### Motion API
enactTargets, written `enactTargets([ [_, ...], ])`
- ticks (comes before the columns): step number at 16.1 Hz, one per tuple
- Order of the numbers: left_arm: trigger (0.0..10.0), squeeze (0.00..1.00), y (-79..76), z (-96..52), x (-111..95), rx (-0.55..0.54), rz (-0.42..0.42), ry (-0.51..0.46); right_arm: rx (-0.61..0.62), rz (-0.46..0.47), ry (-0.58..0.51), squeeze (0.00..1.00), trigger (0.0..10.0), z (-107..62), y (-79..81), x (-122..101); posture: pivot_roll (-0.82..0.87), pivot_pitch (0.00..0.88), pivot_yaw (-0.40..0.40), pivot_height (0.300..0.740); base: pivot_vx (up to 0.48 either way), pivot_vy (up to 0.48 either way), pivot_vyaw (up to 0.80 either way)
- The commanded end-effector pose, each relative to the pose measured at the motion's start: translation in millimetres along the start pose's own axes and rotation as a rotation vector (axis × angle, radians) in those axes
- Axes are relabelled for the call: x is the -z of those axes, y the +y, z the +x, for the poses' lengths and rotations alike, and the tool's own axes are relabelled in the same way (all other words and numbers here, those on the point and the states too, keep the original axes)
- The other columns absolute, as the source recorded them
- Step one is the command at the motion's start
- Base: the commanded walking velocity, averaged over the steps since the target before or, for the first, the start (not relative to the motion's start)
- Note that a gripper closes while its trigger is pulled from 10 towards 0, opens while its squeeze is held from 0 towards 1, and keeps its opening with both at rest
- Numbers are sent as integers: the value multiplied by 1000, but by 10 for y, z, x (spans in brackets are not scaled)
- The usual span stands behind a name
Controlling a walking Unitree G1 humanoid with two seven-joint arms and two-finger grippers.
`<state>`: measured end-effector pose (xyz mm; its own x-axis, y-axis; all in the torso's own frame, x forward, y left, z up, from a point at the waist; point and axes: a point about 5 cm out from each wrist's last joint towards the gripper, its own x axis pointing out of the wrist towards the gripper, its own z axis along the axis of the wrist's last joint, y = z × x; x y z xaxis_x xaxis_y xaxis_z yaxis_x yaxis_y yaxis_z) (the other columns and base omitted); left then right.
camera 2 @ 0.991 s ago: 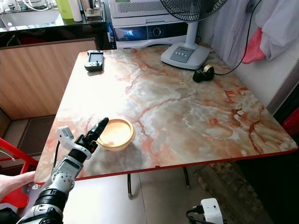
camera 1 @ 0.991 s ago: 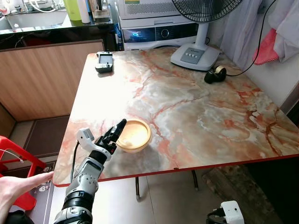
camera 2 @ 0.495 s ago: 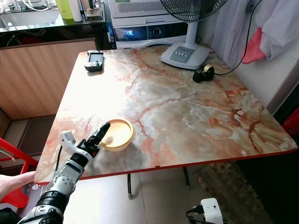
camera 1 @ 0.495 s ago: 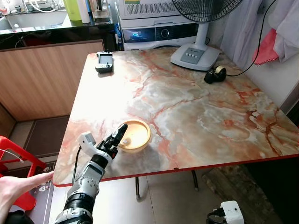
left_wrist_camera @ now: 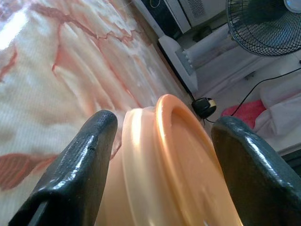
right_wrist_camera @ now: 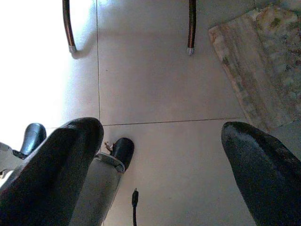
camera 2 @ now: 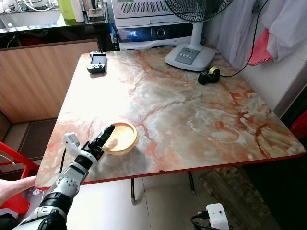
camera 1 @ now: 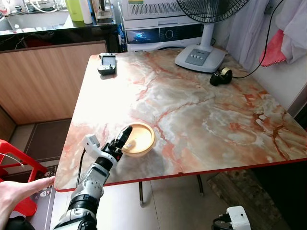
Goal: Restocking fridge
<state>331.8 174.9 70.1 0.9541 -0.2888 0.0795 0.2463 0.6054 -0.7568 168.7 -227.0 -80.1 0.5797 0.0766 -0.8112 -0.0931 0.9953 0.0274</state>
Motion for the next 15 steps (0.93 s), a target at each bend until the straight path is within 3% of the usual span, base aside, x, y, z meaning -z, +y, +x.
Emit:
enactTargets([
  [1,10000,0,18,12,-16,-10,21,13,3,-7,1,0,10000,-6,-21,-2,2,0,-22,740,0,0,0],
  [4,9569,0,17,35,-17,-21,36,27,-1,-19,5,0,10000,-5,-20,-2,2,0,-22,740,0,0,0],
  [5,7373,0,25,40,-8,-28,44,38,-2,-22,6,0,10000,-5,-20,-3,2,0,-22,740,0,0,0],
  [6,7294,0,31,38,-5,-32,45,41,-2,-22,6,0,10000,-5,-19,-2,-2,0,-19,740,0,0,0],
  [7,6039,0,42,38,-1,-45,49,47,-2,-23,7,0,10000,-5,-18,-2,-2,0,-20,740,0,0,0],
  [9,6392,0,57,42,10,-61,57,60,-2,-26,7,0,10000,-4,-19,-4,-3,0,-20,740,0,0,0],
  [10,5765,0,56,43,16,-61,59,65,-2,-26,8,0,10000,-4,-19,-4,-3,0,-20,740,0,0,0],
  [12,980,0,55,46,37,-64,70,79,-1,-28,8,0,10000,-5,-20,-4,-3,0,-20,740,0,0,0],
  [13,0,0,56,46,37,-65,70,79,-1,-28,9,0,10000,-5,-20,-4,-3,0,-20,740,0,0,0],
  [15,0,0,58,47,35,-66,72,78,0,-31,10,0,10000,-5,-21,-4,-3,0,-20,740,0,0,0],
])
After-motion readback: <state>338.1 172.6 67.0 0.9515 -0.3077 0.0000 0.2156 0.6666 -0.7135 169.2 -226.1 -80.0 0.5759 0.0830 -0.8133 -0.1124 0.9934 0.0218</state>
